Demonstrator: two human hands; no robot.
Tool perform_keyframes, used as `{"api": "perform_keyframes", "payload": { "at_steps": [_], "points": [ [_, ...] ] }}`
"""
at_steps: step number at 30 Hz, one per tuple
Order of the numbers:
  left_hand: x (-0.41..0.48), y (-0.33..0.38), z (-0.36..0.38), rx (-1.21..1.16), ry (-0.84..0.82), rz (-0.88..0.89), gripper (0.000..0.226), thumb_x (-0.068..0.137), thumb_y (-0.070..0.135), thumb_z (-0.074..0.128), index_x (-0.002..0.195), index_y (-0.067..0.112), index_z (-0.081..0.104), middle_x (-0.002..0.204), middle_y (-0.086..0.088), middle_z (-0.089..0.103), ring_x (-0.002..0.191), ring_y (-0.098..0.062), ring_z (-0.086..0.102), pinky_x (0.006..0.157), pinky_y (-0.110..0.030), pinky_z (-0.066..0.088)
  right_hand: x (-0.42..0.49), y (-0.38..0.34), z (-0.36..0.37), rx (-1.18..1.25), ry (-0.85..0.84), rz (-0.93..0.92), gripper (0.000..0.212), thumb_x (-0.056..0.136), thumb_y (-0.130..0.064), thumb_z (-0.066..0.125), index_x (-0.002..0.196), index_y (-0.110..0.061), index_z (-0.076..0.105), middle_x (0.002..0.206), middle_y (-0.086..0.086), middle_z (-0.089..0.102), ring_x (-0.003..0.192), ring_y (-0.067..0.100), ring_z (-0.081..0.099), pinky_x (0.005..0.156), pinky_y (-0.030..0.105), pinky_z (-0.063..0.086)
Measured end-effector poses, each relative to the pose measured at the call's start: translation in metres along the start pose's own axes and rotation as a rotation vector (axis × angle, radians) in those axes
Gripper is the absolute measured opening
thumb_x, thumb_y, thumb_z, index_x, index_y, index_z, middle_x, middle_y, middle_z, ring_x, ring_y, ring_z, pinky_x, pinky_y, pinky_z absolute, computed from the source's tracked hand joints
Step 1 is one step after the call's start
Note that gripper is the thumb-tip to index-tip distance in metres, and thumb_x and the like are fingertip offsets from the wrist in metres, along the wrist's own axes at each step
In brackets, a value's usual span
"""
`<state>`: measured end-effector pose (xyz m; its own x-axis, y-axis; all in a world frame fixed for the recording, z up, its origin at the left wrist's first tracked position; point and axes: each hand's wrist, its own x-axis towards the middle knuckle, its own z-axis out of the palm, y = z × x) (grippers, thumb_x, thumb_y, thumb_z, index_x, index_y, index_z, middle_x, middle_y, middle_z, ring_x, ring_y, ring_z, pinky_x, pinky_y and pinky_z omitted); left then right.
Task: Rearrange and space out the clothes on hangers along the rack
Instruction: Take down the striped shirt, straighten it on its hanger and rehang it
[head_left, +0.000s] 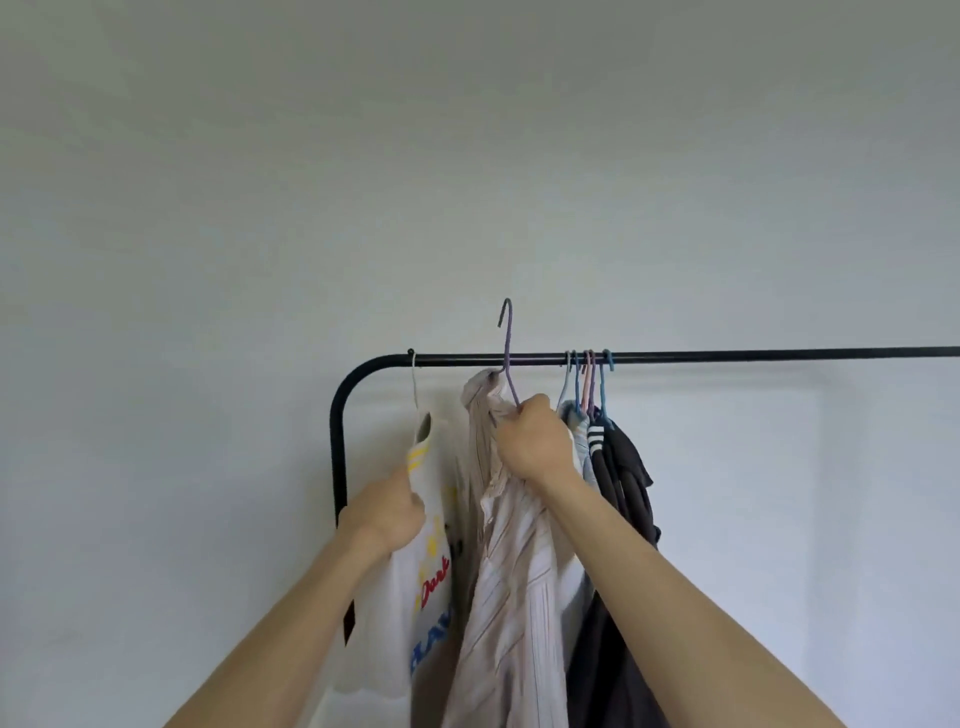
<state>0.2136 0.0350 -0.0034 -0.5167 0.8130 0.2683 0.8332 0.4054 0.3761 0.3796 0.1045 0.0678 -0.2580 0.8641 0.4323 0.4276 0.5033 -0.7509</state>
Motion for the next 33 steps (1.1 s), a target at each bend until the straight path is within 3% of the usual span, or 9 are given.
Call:
{"api": "perform_keyframes", "payload": {
  "at_steps": [3, 8, 13, 16, 18, 22, 27, 30, 33],
  "points": [
    [-0.001, 0.005, 0.003, -0.083, 0.030, 0.000, 0.037, 0.095, 0.030, 0.039, 0.127, 0.012, 0.044, 0.095, -0.008, 0.063, 0.071, -0.024, 0.062, 0.066, -0.033, 0.053, 0.008, 0.007, 0.022, 0.002, -0.071, -0.031, 0.036, 0.095, -0.025, 0.044, 0.122, -0.001, 0.046, 0.122, 0.019, 0.057, 0.113, 0.037, 0.055, 0.083, 0.035, 0.043],
    [-0.007, 0.000, 0.011, -0.194, 0.077, -0.016, 0.036, 0.090, 0.033, 0.043, 0.125, 0.023, 0.045, 0.091, -0.002, 0.062, 0.075, -0.021, 0.062, 0.064, -0.033, 0.051, -0.010, 0.052, 0.053, 0.186, -0.234, 0.079, 0.039, 0.086, -0.029, 0.064, 0.117, -0.011, 0.051, 0.111, 0.005, 0.064, 0.106, 0.025, 0.061, 0.092, 0.039, 0.049],
    [-0.010, -0.004, 0.018, -0.269, 0.110, -0.030, 0.039, 0.089, 0.034, 0.044, 0.128, 0.026, 0.046, 0.111, 0.000, 0.056, 0.090, -0.019, 0.059, 0.073, -0.033, 0.046, -0.023, 0.069, 0.058, 0.087, -0.213, 0.051, 0.021, 0.085, -0.041, 0.058, 0.087, -0.022, 0.050, 0.089, 0.000, 0.065, 0.087, 0.023, 0.061, 0.069, 0.032, 0.042],
    [-0.008, -0.004, 0.021, -0.331, 0.115, -0.025, 0.037, 0.089, 0.030, 0.044, 0.125, 0.023, 0.049, 0.121, -0.003, 0.049, 0.102, -0.022, 0.055, 0.086, -0.038, 0.047, -0.024, 0.068, 0.056, 0.050, -0.280, 0.037, 0.036, 0.091, -0.042, 0.045, 0.060, -0.024, 0.043, 0.065, -0.002, 0.056, 0.075, 0.027, 0.057, 0.064, 0.032, 0.038],
    [-0.004, -0.005, 0.022, -0.434, 0.109, -0.014, 0.040, 0.088, 0.026, 0.044, 0.127, 0.022, 0.051, 0.123, -0.007, 0.051, 0.106, -0.024, 0.054, 0.092, -0.041, 0.047, -0.025, 0.065, 0.054, 0.071, -0.247, 0.047, 0.042, 0.093, -0.039, 0.042, 0.055, -0.023, 0.039, 0.060, -0.002, 0.051, 0.071, 0.027, 0.051, 0.062, 0.033, 0.036],
    [-0.006, 0.000, 0.024, -0.673, 0.057, -0.034, 0.054, 0.090, 0.018, 0.040, 0.144, 0.025, 0.040, 0.125, -0.005, 0.056, 0.102, -0.022, 0.058, 0.089, -0.036, 0.048, -0.027, 0.062, 0.055, 0.085, -0.166, 0.070, 0.036, 0.092, -0.040, 0.038, 0.061, -0.022, 0.043, 0.079, 0.011, 0.062, 0.082, 0.033, 0.058, 0.075, 0.036, 0.043],
    [-0.013, 0.010, 0.027, -0.696, 0.039, -0.011, 0.062, 0.093, 0.012, 0.039, 0.152, 0.027, 0.027, 0.126, -0.006, 0.057, 0.100, -0.023, 0.055, 0.081, -0.029, 0.040, -0.027, 0.062, 0.053, 0.047, -0.309, 0.054, 0.039, 0.088, -0.051, 0.038, 0.086, -0.016, 0.055, 0.090, 0.011, 0.065, 0.085, 0.034, 0.063, 0.081, 0.044, 0.054],
    [-0.012, 0.009, 0.028, -0.721, 0.039, 0.004, 0.065, 0.093, 0.010, 0.037, 0.153, 0.030, 0.024, 0.134, -0.005, 0.055, 0.093, -0.016, 0.058, 0.077, -0.027, 0.042, -0.025, 0.063, 0.048, -0.011, -0.343, 0.032, 0.037, 0.088, -0.045, 0.043, 0.107, -0.013, 0.048, 0.099, 0.014, 0.066, 0.089, 0.037, 0.064, 0.077, 0.044, 0.054],
    [-0.011, 0.001, 0.027, -0.732, 0.043, -0.002, 0.067, 0.092, 0.008, 0.035, 0.154, 0.030, 0.023, 0.144, -0.004, 0.049, 0.112, -0.020, 0.056, 0.093, -0.031, 0.043, -0.024, 0.063, 0.045, -0.057, -0.345, 0.017, 0.029, 0.092, -0.029, 0.045, 0.112, -0.010, 0.038, 0.098, 0.018, 0.066, 0.086, 0.035, 0.064, 0.076, 0.044, 0.053]
  ]
}}
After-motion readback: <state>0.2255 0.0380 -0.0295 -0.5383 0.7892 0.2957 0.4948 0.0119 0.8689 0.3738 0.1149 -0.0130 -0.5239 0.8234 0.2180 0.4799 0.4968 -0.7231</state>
